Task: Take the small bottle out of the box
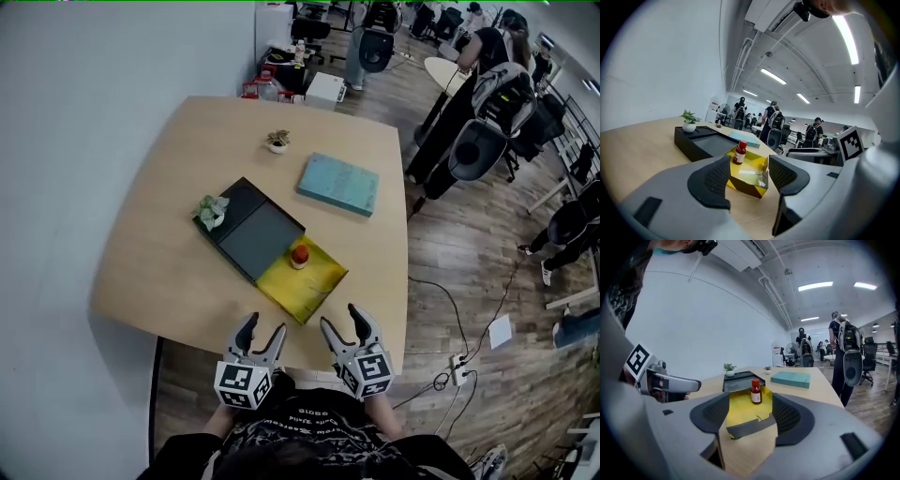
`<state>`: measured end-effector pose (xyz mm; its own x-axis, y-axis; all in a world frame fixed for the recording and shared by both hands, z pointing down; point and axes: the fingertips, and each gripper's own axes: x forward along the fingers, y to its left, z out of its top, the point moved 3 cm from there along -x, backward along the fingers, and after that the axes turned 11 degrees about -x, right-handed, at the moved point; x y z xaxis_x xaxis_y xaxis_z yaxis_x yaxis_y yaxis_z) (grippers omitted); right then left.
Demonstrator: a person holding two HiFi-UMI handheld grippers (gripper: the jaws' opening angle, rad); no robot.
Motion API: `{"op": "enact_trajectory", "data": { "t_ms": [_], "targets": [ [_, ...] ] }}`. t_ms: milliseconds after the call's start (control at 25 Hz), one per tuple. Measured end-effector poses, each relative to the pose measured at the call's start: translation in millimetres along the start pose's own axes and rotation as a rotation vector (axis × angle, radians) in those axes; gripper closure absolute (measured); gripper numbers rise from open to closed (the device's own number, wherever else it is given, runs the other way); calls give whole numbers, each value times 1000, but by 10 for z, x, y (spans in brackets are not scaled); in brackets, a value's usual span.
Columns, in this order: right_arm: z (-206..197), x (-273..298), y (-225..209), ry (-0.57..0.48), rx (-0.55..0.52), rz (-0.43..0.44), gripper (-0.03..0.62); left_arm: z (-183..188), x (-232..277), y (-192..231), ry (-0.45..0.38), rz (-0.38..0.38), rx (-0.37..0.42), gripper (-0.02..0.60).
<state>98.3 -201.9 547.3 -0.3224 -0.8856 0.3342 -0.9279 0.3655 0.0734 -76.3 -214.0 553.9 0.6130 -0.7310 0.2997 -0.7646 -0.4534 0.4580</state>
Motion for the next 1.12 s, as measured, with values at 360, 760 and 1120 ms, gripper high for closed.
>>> {"op": "enact_trajectory", "data": {
  "t_ms": [360,760,1120],
  "targets": [
    [107,389,-48,2,31,-55,298,225,229,367,6,-29,8,321],
    [225,587,-48,-5,5,-13,298,260,260,450,-20,7,-40,321],
    [567,875,-94,-51,-65,72,298,255,215,455,-36,70,-77,321]
  ]
}}
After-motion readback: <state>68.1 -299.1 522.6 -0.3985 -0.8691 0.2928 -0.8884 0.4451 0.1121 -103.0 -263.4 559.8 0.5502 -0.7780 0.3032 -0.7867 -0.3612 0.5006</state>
